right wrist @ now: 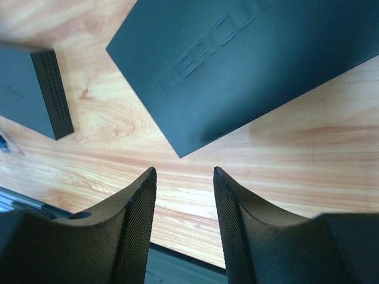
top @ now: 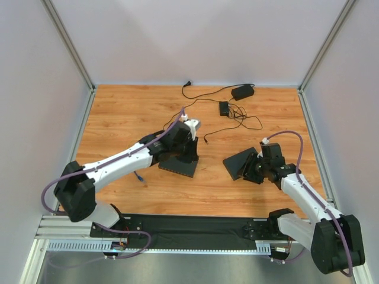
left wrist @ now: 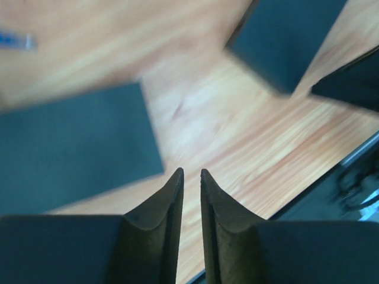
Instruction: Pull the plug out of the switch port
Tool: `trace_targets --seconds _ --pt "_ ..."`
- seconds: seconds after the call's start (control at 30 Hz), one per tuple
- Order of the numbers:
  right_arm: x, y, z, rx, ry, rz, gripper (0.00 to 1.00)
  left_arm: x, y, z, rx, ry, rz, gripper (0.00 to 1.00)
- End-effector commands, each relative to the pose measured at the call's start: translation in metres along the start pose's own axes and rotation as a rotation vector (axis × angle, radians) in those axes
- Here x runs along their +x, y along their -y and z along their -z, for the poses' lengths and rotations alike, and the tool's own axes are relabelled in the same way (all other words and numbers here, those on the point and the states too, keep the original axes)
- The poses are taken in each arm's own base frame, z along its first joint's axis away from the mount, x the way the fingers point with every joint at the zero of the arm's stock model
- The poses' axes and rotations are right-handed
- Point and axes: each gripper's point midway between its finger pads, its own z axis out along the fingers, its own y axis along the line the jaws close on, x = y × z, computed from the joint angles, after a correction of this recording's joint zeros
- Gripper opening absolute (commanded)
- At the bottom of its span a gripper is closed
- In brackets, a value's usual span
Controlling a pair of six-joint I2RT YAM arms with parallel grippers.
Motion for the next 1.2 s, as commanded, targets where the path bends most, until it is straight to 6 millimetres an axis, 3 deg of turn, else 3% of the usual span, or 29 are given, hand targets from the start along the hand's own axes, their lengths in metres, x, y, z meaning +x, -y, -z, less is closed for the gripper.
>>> trace_targets --seconds 0.0,0.07,0.23,0.3,0.53,0.8,1.17 --pt "0.000 0.005 -0.002 0.083 0.036 0.001 0.45 0.038 -0.020 0.014 -0.050 -0.013 0.022 0.24" --pt "-0.001 0.006 -0.001 0.134 0.049 0.037 0.41 0.068 -0.030 0.014 -0.063 -0.052 0.043 0.21" --pt "-0.002 0.020 0.000 0.216 0.059 0.072 0.12 0.098 -0.046 0.009 -0.112 -0.096 0.058 0.06" --pt "-0.001 0.021 -0.002 0.219 0.055 0.076 0.08 0.106 -0.050 0.001 -0.128 -0.121 0.058 0.05" --pt "-0.002 0.024 -0.014 0.238 0.055 0.072 0.02 0.104 -0.049 -0.030 -0.134 -0.171 0.051 0.02" --pt "0.000 0.018 -0.031 0.228 0.041 0.067 0.01 0.104 -0.050 -0.051 -0.147 -0.206 0.048 0.01" --pt "-0.016 -0.008 -0.053 0.198 0.053 0.072 0.00 0.093 -0.047 -0.073 -0.154 -0.227 0.023 0.01"
